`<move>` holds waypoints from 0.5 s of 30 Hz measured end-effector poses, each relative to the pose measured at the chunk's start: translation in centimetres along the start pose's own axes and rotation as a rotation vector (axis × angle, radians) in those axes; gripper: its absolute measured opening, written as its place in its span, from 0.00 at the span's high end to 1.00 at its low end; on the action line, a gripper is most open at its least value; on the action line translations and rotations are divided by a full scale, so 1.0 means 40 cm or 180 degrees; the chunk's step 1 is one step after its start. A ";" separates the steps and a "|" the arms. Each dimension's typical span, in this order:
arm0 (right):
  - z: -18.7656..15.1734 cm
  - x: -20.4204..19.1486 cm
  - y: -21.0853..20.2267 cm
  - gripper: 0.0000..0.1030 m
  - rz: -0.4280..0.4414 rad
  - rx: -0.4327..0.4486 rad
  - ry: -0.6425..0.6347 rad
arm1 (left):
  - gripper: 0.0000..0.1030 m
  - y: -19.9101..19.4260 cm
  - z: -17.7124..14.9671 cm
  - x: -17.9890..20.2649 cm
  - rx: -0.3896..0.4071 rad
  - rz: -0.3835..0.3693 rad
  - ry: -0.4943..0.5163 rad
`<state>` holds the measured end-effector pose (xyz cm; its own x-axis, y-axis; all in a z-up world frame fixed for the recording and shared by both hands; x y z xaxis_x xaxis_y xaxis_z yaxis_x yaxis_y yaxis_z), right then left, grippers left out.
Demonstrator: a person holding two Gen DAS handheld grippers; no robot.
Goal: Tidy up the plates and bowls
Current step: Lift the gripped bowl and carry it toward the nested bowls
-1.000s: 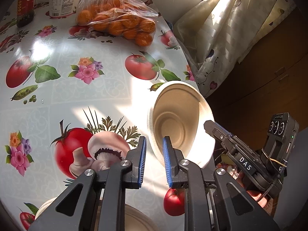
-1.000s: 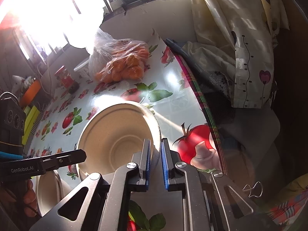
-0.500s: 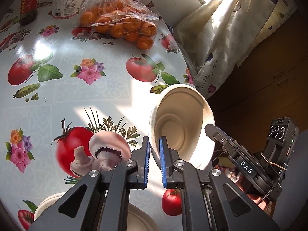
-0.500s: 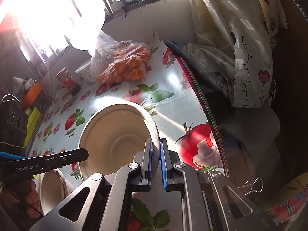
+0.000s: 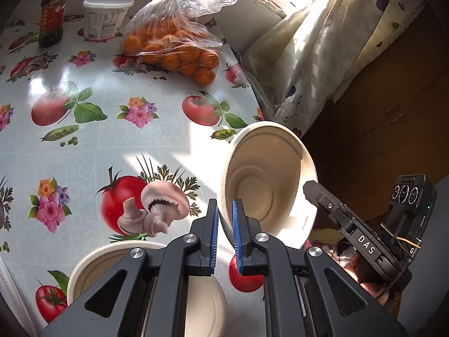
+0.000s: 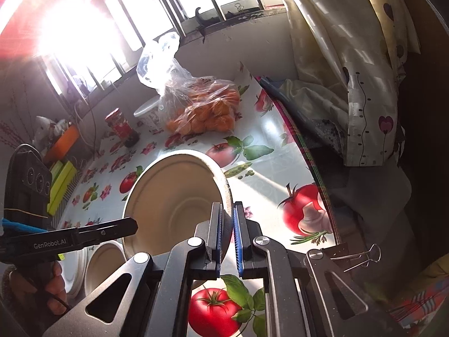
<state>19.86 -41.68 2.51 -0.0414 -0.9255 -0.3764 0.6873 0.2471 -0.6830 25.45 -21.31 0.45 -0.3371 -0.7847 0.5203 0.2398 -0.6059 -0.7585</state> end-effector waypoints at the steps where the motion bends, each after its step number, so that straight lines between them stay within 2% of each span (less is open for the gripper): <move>1: -0.002 -0.008 -0.007 0.91 0.0011 0.0003 -0.0003 | 0.90 -0.008 -0.004 -0.002 0.0009 -0.0001 0.0000; 15: -0.054 -0.138 -0.092 0.91 0.0303 0.0128 -0.0151 | 0.90 -0.141 -0.079 -0.045 0.0263 0.0010 -0.0075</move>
<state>15.99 -36.85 5.75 0.0593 -0.9112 -0.4078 0.7151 0.3238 -0.6196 21.83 -16.08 2.55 -0.3149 -0.7888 0.5278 0.3154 -0.6115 -0.7257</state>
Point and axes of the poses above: each gripper's, at about its wrist camera, not at the fingertips, and y roughly the way its jaws point, x to its right, z to its top, the point moved 3 cm from there along y, roughly the way its jaws point, and after that the axes turned 3 degrees about -x, right-handed, at the moved point
